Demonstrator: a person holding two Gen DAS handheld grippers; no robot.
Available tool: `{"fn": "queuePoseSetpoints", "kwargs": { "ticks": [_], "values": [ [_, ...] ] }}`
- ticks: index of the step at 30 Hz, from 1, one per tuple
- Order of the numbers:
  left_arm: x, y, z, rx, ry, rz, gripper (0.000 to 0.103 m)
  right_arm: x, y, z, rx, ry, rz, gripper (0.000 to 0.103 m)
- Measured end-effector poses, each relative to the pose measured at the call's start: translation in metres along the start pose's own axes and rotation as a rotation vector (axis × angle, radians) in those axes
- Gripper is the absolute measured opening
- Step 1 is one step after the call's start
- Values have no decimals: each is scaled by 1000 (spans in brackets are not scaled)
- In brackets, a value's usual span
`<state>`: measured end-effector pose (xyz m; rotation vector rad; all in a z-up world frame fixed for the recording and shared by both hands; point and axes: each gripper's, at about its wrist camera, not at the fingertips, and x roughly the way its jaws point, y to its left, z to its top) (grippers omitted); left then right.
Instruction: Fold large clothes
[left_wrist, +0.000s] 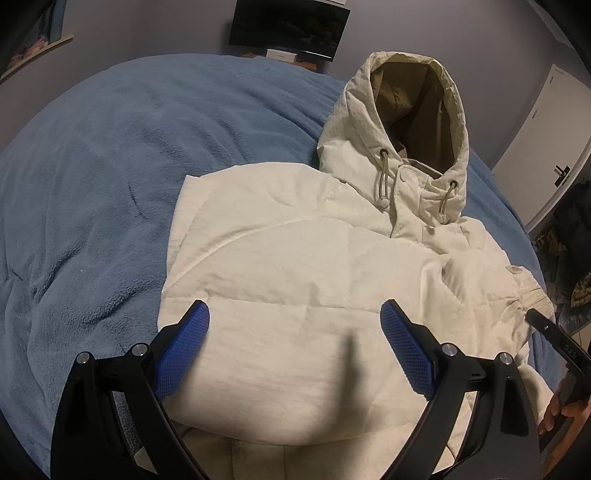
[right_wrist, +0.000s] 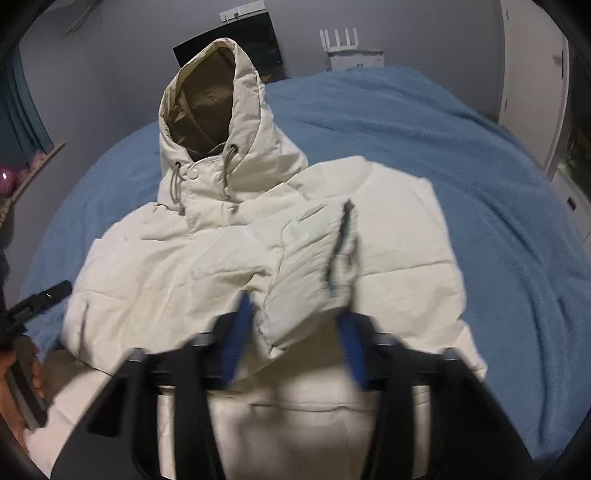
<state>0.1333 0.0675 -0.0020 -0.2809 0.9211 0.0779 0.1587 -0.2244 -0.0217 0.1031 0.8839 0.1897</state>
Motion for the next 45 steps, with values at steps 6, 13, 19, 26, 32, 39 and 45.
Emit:
{"fn": "queuePoseSetpoints", "kwargs": {
  "ticks": [6,13,19,26,32,39,45],
  "values": [
    [2,-2,-1,3,8,2,90,-19,-1,-2,-43,-67,-30,20],
    [7,-8,-3,36,43,-1,90,-23,-31,-15,29,-2,-60,20],
    [20,-23,-14,115,112,24,91,-5,-30,-21,8,71,-102,28],
    [14,-25,-15,128,87,33,92,-17,-24,-14,-34,4,-170,65],
    [15,-34,-17,165,98,45,95,-4,-4,9,-131,12,-133,71],
    [29,-40,-21,197,160,73,95,21,13,13,-163,65,-58,71],
    [36,-42,-23,215,192,89,96,46,8,-21,-153,162,-42,72]
  ]
}}
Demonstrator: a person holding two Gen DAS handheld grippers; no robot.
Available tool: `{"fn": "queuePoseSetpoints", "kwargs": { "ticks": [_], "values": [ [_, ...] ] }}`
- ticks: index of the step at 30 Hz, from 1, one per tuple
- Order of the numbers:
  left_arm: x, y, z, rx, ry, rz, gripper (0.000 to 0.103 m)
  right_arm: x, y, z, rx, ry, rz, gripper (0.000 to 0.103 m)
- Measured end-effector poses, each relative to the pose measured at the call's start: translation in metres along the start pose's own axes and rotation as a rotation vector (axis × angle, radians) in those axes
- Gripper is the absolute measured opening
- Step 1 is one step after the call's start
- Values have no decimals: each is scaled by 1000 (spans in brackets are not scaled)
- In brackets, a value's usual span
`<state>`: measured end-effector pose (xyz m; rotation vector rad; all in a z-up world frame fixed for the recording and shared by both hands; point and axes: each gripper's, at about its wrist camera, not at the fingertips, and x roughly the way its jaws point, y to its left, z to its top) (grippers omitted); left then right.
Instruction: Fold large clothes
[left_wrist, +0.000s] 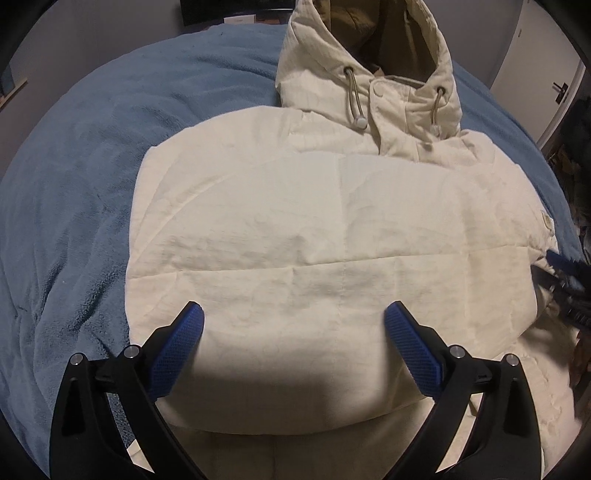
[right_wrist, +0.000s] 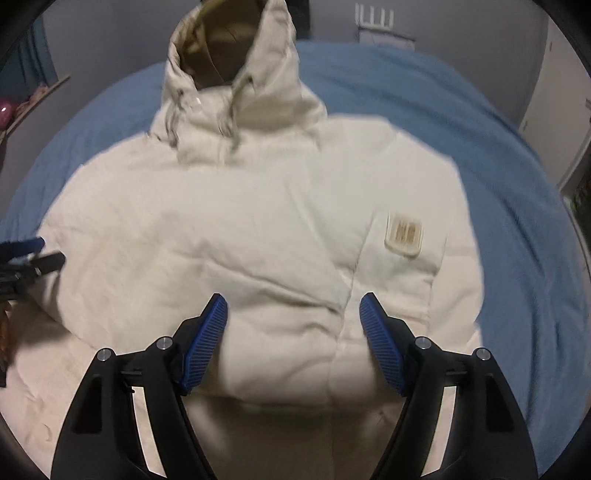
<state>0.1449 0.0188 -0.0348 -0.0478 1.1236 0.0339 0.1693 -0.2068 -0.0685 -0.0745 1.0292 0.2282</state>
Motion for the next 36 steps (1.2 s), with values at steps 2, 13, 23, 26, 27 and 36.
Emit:
{"fn": "queuePoseSetpoints", "kwargs": {
  "ticks": [2,13,23,26,27,36],
  "values": [
    [3,-2,1,8,13,4,96,3,0,-10,3,-1,-10,72],
    [21,-1,2,19,52,-4,97,17,6,-15,-26,20,-63,73],
    [43,-2,3,14,99,2,98,22,5,-16,-19,21,-57,74],
    [37,-3,1,15,81,11,98,18,3,-17,-15,11,-44,76],
    [34,-3,0,17,74,16,97,17,4,-17,-18,6,-43,78],
    [6,-12,-2,73,-51,76,96,-26,1,3,3,-131,7,83]
  ]
}}
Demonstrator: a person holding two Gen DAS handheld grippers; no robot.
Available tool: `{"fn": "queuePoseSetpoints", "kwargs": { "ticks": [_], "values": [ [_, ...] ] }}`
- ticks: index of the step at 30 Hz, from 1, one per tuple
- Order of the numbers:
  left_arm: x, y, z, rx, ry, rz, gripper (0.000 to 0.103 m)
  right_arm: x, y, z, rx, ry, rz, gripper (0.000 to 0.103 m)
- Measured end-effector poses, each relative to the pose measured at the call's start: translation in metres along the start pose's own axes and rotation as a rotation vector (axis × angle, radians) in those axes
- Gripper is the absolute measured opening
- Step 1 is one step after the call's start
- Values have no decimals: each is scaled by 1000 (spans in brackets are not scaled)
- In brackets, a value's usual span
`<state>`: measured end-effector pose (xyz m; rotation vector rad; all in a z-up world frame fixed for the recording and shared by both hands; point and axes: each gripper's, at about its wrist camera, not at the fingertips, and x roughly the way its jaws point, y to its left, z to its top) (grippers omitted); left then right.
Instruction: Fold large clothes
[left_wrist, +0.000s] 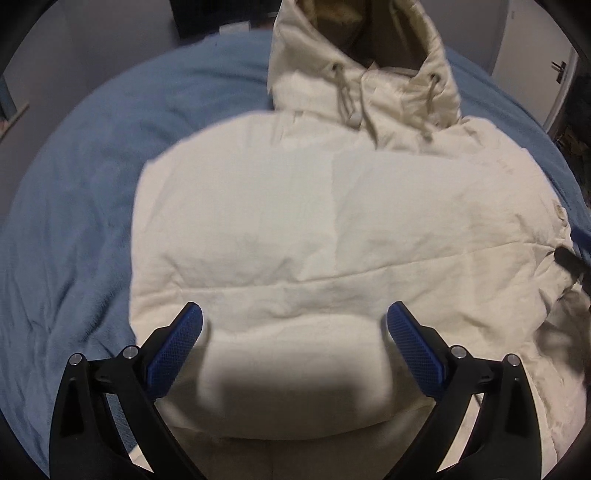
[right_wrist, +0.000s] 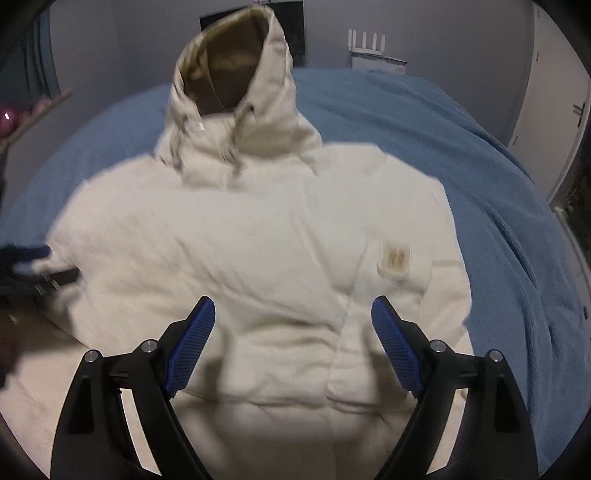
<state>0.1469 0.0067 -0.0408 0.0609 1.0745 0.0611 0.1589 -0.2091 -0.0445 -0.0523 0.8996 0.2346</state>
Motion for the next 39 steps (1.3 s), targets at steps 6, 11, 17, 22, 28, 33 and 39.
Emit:
{"fn": "queuePoseSetpoints", "kwargs": {
  "ticks": [6,11,17,22,28,33,39],
  "values": [
    [-16,-8,4,50,-93,-8,96,0,-5,56,52,20,69,83],
    [-22,-10,16,36,-175,-7,96,16,-3,106,56,-35,47,83],
    [-42,16,68,-174,-201,-71,96,53,6,149,109,-89,43,83],
    [-51,25,124,-236,-250,-82,96,71,11,175,127,-123,11,83],
    [-18,45,114,-348,-392,-61,96,83,14,197,101,-161,-20,82],
    [22,65,114,-338,-332,-24,96,97,24,208,6,-173,-54,69],
    [20,75,116,-355,-372,-112,96,120,36,218,-92,-177,-60,27]
  ]
}}
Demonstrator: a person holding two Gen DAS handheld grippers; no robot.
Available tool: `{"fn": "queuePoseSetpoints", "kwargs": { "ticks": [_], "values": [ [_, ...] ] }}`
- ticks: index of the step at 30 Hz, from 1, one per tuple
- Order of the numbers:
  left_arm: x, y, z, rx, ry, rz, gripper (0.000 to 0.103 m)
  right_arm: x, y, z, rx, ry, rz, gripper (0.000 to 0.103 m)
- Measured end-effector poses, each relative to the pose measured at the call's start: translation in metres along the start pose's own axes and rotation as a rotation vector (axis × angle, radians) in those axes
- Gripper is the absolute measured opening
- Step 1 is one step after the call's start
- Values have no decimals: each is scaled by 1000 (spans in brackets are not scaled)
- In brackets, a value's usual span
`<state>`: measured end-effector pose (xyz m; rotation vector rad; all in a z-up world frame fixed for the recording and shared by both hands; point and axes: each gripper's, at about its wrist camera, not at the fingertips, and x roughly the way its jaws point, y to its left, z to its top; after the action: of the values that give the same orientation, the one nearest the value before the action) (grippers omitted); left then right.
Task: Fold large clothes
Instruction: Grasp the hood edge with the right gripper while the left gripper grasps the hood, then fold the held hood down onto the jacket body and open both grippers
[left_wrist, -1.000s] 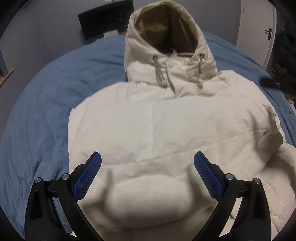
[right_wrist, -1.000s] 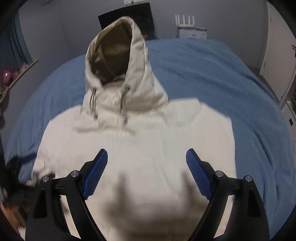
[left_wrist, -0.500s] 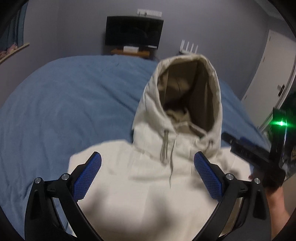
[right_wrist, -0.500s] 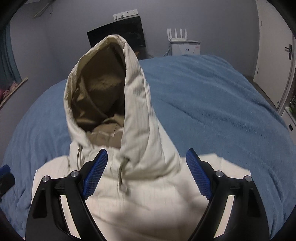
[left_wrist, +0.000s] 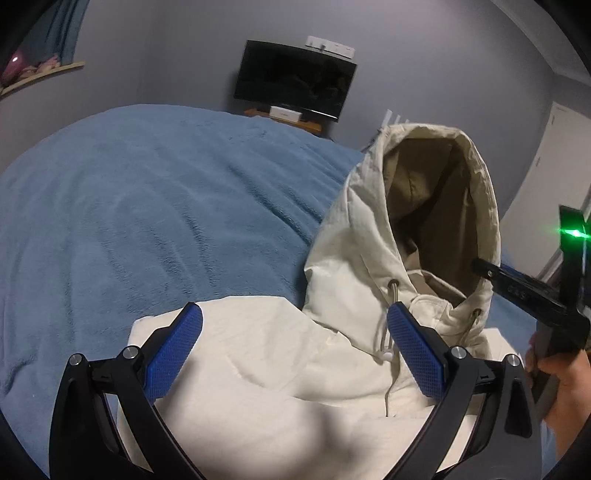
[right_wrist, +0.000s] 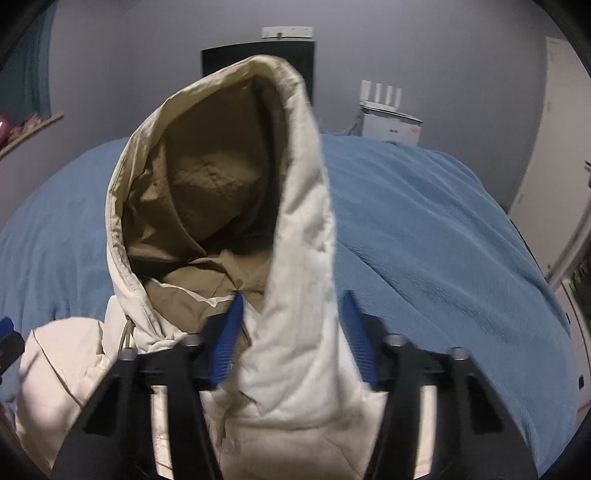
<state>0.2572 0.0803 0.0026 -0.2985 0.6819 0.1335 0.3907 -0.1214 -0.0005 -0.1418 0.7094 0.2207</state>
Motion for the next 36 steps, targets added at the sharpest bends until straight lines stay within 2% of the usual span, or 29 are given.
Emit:
{"fn": "queuePoseSetpoints", "kwargs": {
  "ticks": [1,4,7,10,14,17,21,25,26,28,29,30,31,36],
  "values": [
    [1,-1,0,13,5,-2,96,0,3,-1,-32,-10,0,19],
    [1,-5,0,20,-3,-18,96,-14,10,-13,-95,-84,33,9],
    [-2,-6,2,4,-10,-45,96,-36,14,-36,-149,-149,71,7],
    [-6,-10,2,14,-29,-35,96,-60,14,-67,-181,-184,124,7],
    [-9,-17,1,40,-44,-28,96,-76,12,-98,-185,-172,186,7],
    [-12,-24,1,83,-57,-26,96,-80,10,-118,-194,-145,194,7],
    [-22,-40,-1,210,-120,-18,96,-77,5,-131,-201,-118,184,7],
    [-37,-72,-13,421,-238,32,96,-73,9,-131,-216,-116,179,7],
    [-40,-80,-17,469,-259,25,93,-74,9,-132,-218,-117,179,7],
    [-40,-91,-23,521,-260,9,67,-73,9,-135,-221,-120,178,7],
    [-37,-95,-24,537,-223,3,39,-73,8,-136,-220,-123,178,7],
    [-35,-97,-26,541,-205,12,15,-74,7,-136,-216,-126,176,7],
    [-34,-97,-27,541,-187,14,11,-75,5,-135,-206,-130,179,7],
    [-61,-85,-25,475,-116,-52,10,-85,-4,-130,-152,-151,210,7]
  ]
}}
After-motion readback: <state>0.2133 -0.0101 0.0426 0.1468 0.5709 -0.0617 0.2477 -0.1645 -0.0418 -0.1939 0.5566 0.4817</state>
